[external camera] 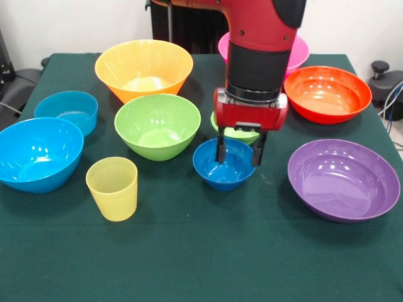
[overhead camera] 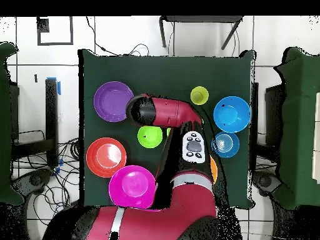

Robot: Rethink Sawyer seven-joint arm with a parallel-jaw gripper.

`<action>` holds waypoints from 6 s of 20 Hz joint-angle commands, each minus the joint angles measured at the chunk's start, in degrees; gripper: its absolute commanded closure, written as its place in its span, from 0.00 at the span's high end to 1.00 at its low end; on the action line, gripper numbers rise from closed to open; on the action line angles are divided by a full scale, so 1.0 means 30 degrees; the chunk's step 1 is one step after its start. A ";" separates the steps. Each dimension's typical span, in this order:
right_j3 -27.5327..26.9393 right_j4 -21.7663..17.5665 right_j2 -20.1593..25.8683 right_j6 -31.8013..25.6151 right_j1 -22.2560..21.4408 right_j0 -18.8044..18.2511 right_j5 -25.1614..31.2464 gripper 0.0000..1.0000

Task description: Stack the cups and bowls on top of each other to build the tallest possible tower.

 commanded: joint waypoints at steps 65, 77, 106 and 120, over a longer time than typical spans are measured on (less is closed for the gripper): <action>-0.2068 -0.8213 0.7700 -0.3409 0.2031 -0.7123 0.1990 1.00; -0.1330 -0.8574 0.7873 -0.3393 0.2240 -0.7734 0.2316 1.00; -0.1647 -0.9532 0.6643 -0.1123 0.1218 -0.7989 0.0559 1.00; -0.1454 -0.9364 0.7382 -0.1355 0.1767 -0.8312 0.0414 0.00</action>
